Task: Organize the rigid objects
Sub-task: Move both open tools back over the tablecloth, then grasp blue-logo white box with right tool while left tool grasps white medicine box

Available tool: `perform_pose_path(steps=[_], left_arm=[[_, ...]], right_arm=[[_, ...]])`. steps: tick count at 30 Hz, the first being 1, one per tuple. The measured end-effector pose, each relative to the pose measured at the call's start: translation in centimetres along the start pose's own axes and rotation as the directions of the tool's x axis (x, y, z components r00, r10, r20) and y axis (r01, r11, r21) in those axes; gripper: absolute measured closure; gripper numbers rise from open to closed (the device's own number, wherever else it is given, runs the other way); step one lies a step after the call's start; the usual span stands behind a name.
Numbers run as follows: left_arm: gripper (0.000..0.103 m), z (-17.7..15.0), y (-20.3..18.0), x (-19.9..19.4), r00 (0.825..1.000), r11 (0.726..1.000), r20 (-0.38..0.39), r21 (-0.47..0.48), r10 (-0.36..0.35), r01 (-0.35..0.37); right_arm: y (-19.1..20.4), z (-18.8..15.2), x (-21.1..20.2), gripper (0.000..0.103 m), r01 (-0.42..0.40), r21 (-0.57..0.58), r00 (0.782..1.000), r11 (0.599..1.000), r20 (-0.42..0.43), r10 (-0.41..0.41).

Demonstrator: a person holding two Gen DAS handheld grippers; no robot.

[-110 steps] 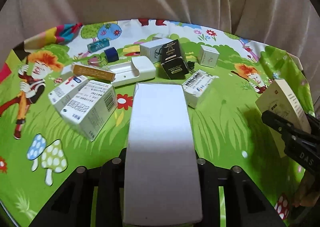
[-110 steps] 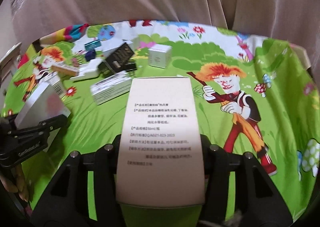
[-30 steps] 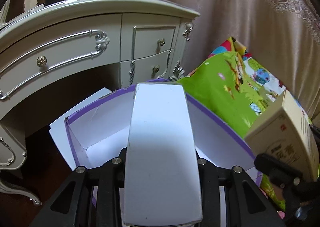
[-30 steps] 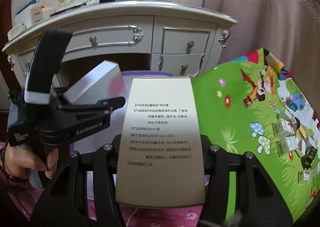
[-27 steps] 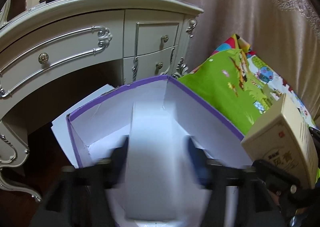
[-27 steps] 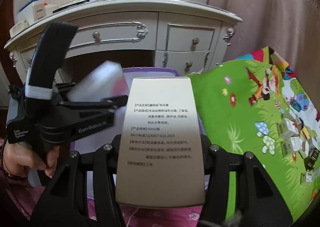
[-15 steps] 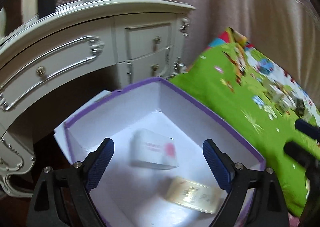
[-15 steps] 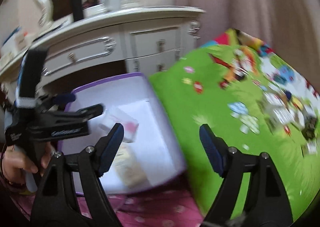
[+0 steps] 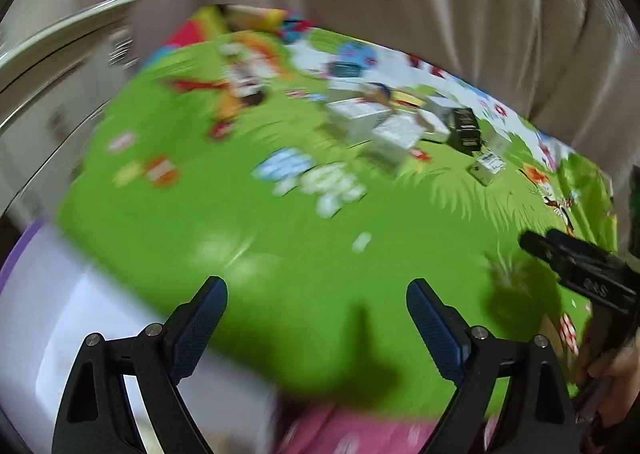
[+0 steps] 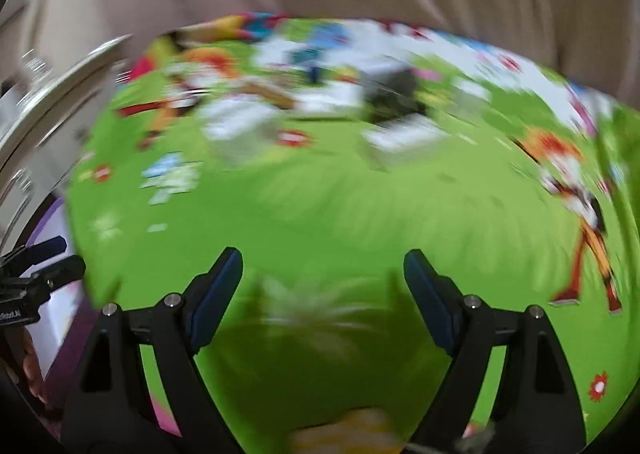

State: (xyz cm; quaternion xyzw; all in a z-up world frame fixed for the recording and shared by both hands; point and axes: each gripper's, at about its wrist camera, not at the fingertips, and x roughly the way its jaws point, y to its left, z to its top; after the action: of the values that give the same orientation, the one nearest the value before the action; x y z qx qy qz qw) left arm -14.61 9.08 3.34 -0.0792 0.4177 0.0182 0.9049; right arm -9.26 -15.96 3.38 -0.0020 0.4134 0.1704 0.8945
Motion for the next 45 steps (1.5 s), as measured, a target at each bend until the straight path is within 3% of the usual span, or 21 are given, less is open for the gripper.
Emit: perform_pose_path(steps=[5,7,9,12,14,15,16,18,21,24,26,28,29,30,36,41,42,44,45], left_arm=[[0.011,5.5,-3.1,8.4,0.994,0.996,-0.077,0.054,-0.071,0.075],[0.009,7.4,-4.4,10.6,0.997,0.994,-0.06,0.088,-0.057,0.062],[0.009,8.8,-5.7,12.2,0.993,0.99,-0.073,0.105,-0.089,0.096],[0.011,9.5,-7.8,13.4,0.994,0.982,-0.071,0.162,-0.085,0.096],[0.029,9.4,-8.7,13.3,0.997,0.978,-0.055,0.196,-0.057,0.067],[0.053,9.2,-8.8,13.1,0.999,0.978,-0.036,0.205,-0.04,0.047],[0.061,9.0,-8.8,12.8,0.999,0.978,-0.025,0.205,-0.028,0.033],[0.061,9.3,-8.6,13.0,0.999,0.981,-0.026,0.187,-0.04,0.044],[0.061,9.3,-8.0,12.9,0.998,0.985,-0.025,0.16,-0.061,0.064],[0.06,9.3,-8.2,13.0,0.999,0.983,-0.025,0.175,-0.044,0.047],[0.055,9.3,-8.6,13.0,0.999,0.98,-0.027,0.193,-0.037,0.041],[0.047,9.3,-8.7,13.1,0.999,0.979,-0.031,0.199,-0.045,0.05],[0.044,9.3,-8.7,13.1,0.998,0.978,-0.034,0.199,-0.053,0.058],[0.037,9.3,-8.7,13.1,0.997,0.978,-0.038,0.196,-0.063,0.069],[0.017,9.6,-8.4,13.4,0.991,0.978,-0.075,0.166,-0.112,0.123],[0.014,10.3,-9.9,14.5,0.995,0.977,-0.095,0.21,-0.024,0.044],[0.016,10.4,-9.9,14.6,0.995,0.978,-0.096,0.203,-0.022,0.041],[0.053,10.2,-10.0,13.9,0.997,0.979,-0.071,0.199,-0.028,0.042],[0.062,9.7,-10.2,13.3,0.997,0.978,-0.072,0.2,-0.038,0.052]], right_arm=[[-4.7,-0.3,0.9,0.018,0.043,0.11,0.999,0.993,-0.03,-0.04],[-5.3,-0.3,1.3,0.018,0.051,0.108,0.998,0.993,-0.039,-0.047],[-5.7,-0.5,1.6,0.018,0.056,0.104,0.998,0.993,-0.043,-0.052],[-5.9,0.3,2.8,0.015,0.067,0.093,0.997,0.993,-0.049,-0.063],[-5.7,1.8,4.1,0.015,0.068,0.107,0.996,0.992,-0.059,-0.062],[-5.7,2.5,4.8,0.014,0.058,0.127,0.997,0.99,-0.06,-0.051],[-6.0,3.4,5.4,0.014,0.041,0.174,0.998,0.984,-0.057,-0.032],[-6.4,4.9,6.5,0.014,0.019,0.279,0.999,0.96,-0.047,-0.006],[-6.4,7.5,8.6,0.013,0.06,0.384,0.997,0.921,-0.063,-0.039],[-5.6,9.7,10.8,0.008,0.158,0.401,0.987,0.902,-0.102,-0.127],[-4.8,10.3,11.9,0.008,0.228,0.347,0.972,0.91,-0.13,-0.194],[-4.0,10.1,12.0,0.021,0.268,0.251,0.961,0.93,-0.134,-0.241],[-3.7,9.5,11.5,0.047,0.288,0.192,0.956,0.938,-0.117,-0.269],[-3.8,8.6,10.5,0.063,0.282,0.145,0.958,0.948,-0.088,-0.271],[-6.7,3.9,5.7,0.066,0.18,0.021,0.983,0.984,-0.051,-0.178],[-7.5,3.7,5.4,0.064,0.159,0.011,0.986,0.987,-0.051,-0.158],[-7.3,3.8,5.5,0.063,0.169,0.006,0.984,0.986,-0.051,-0.168],[-7.3,3.9,5.7,0.062,0.174,0.007,0.984,0.985,-0.051,-0.173],[-7.4,4.0,5.7,0.061,0.169,0.014,0.984,0.986,-0.051,-0.168]])
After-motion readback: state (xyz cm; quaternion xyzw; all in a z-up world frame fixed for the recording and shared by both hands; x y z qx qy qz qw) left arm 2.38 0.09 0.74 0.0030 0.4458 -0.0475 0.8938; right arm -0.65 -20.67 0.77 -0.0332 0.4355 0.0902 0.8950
